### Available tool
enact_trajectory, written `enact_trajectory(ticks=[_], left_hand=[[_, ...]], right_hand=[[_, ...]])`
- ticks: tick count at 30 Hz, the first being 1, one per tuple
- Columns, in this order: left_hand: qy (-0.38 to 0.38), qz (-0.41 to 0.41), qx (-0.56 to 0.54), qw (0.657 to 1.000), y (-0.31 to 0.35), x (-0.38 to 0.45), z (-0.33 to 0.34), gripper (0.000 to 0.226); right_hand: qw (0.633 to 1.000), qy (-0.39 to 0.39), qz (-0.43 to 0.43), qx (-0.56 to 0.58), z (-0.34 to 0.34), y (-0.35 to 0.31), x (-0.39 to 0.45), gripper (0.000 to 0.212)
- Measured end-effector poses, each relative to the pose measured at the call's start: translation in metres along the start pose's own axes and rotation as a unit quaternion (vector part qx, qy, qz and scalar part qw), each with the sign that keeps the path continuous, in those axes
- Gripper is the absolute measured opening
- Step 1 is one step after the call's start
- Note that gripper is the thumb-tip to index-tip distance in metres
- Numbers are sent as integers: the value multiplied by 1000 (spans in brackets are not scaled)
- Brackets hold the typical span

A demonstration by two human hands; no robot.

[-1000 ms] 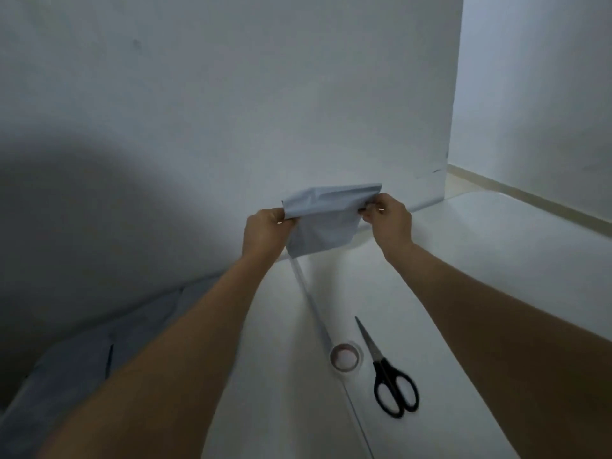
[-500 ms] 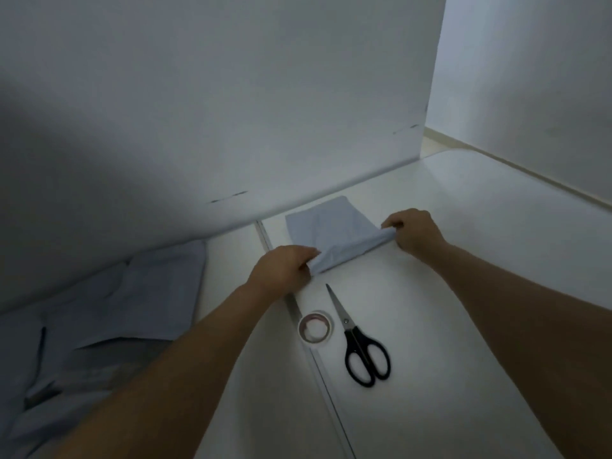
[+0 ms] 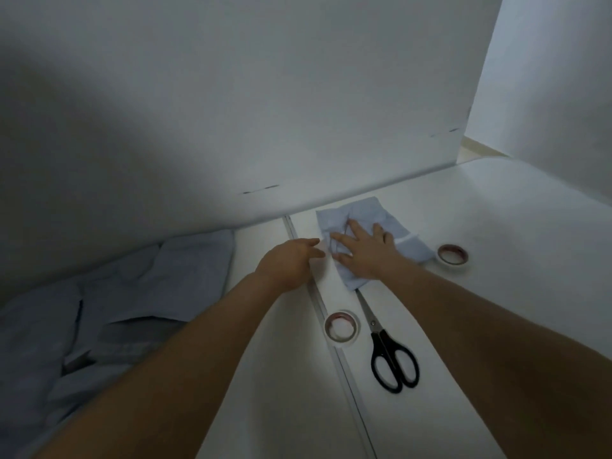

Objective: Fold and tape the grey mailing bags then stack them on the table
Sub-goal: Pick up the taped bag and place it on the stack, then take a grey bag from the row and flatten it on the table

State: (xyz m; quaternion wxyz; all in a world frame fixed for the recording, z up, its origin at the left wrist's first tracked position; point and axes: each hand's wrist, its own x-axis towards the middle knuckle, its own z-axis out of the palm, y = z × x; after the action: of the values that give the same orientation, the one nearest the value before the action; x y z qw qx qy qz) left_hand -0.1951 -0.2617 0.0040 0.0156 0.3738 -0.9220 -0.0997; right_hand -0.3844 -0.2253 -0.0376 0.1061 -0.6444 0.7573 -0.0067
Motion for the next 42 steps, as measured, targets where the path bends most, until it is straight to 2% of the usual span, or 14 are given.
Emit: enact_trajectory(ticks=[12,19,22,26,31,33,34,36,37,39,42], left_hand=[[28,-23,-22,999,-26,14,1,54],[29,-42,-16,999,-31,-12,-5,53],[35,-57,-21,998,-32,-34,-12,51],[62,-83,-54,993,-45,-72,-18,50],[96,-142,-94,981,-76,-137,-23,46],[74,-183,-71,978,-86,-166,-26,54],[60,-200,-63,976,-92,-180,-26,68],[45,-183,-42,981,-106,-208,-27,107],[26,-180,-23,983,-113,-222,-27,118],[28,-190,-7,981,-125,-247,-24,121],[134,-202,-77,967,-126,-277,-17,110]], right_hand=[[999,26,45,5,0,7,55,64],[994,72,76,44,3,5,26,59],[992,51,102,51,2,8,10,59],[990,117,72,46,-5,-10,-9,60],[990,113,-6,84,-20,-76,-24,60],[989,108,-31,94,-17,-100,-34,60],[988,106,-43,106,-14,-112,-41,59],[984,109,-68,122,-9,-135,-55,56],[982,111,-82,125,-7,-145,-63,55],[979,110,-113,129,1,-164,-81,53],[974,102,-154,129,16,-188,-108,53]])
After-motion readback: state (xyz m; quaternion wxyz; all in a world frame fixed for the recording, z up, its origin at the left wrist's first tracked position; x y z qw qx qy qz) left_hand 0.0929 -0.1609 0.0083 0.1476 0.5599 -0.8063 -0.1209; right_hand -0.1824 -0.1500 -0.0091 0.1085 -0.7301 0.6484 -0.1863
